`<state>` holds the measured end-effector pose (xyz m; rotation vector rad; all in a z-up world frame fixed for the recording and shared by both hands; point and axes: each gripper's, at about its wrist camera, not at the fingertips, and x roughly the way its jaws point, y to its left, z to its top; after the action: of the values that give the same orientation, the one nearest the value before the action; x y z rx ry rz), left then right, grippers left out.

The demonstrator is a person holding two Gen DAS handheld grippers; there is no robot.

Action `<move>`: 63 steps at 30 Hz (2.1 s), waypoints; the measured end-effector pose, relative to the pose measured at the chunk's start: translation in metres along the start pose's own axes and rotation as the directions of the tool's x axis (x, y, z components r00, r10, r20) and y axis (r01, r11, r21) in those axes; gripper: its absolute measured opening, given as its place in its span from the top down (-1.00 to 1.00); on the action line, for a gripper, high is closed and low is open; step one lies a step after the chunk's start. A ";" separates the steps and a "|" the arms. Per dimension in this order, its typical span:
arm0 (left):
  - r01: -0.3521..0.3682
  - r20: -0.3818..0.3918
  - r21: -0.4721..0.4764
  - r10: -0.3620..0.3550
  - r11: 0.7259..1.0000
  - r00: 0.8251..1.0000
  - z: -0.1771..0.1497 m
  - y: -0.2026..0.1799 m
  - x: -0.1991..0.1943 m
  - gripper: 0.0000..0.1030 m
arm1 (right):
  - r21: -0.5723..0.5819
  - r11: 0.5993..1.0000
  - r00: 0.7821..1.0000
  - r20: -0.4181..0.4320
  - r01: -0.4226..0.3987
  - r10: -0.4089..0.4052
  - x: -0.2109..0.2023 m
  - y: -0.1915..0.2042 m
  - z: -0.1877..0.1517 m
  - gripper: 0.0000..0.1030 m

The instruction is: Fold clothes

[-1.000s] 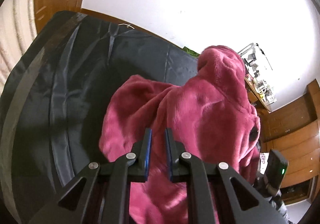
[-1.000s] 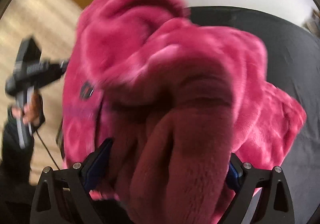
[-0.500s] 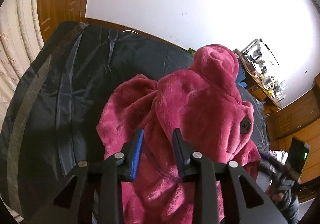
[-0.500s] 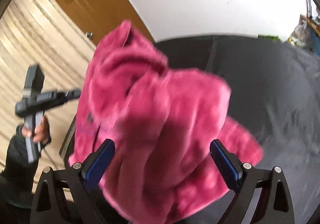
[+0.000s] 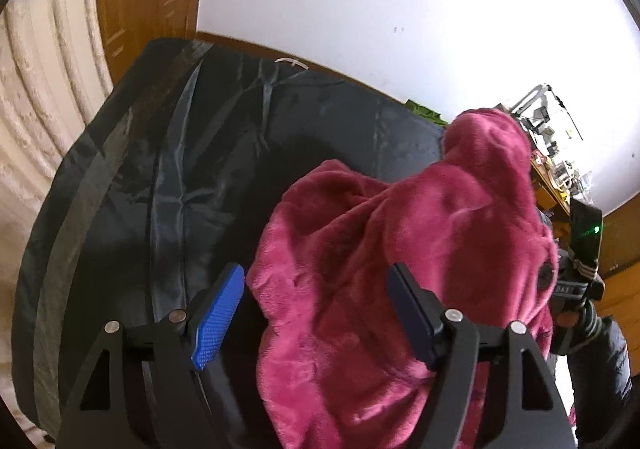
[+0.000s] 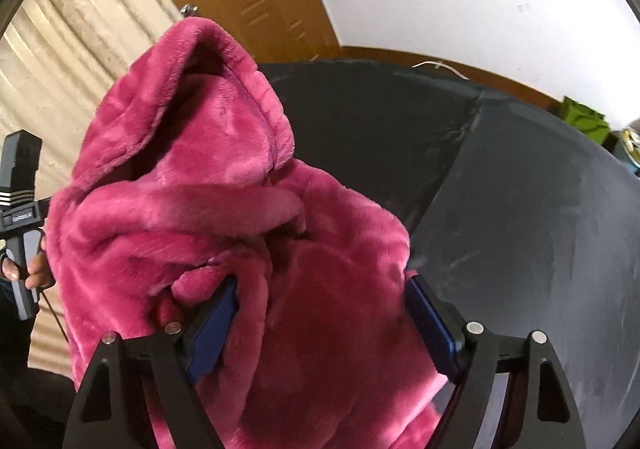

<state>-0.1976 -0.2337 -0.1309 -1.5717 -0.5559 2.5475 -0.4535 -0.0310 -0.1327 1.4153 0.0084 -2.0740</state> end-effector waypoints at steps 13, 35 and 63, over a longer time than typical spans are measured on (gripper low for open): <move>0.025 -0.059 0.006 -0.024 1.000 0.998 0.007 -0.015 0.027 -0.51 | -0.069 0.986 0.971 -0.197 -0.151 0.135 0.004 0.026 -0.032 -0.42; -0.001 -0.073 0.087 0.007 0.996 0.997 0.027 -0.025 0.050 -0.52 | -0.117 0.992 0.994 -0.092 0.046 -0.057 -0.059 0.110 -0.113 0.46; 0.147 -0.348 -0.030 -0.149 0.989 0.926 0.048 -0.051 0.168 -0.52 | 0.111 0.653 0.640 0.130 0.750 -0.757 -0.112 0.095 -0.156 0.39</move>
<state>-0.3232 -0.1538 -0.2353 -1.8482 -0.6081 2.0916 -0.2498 -0.0011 -0.0735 1.3903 0.5939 -2.8860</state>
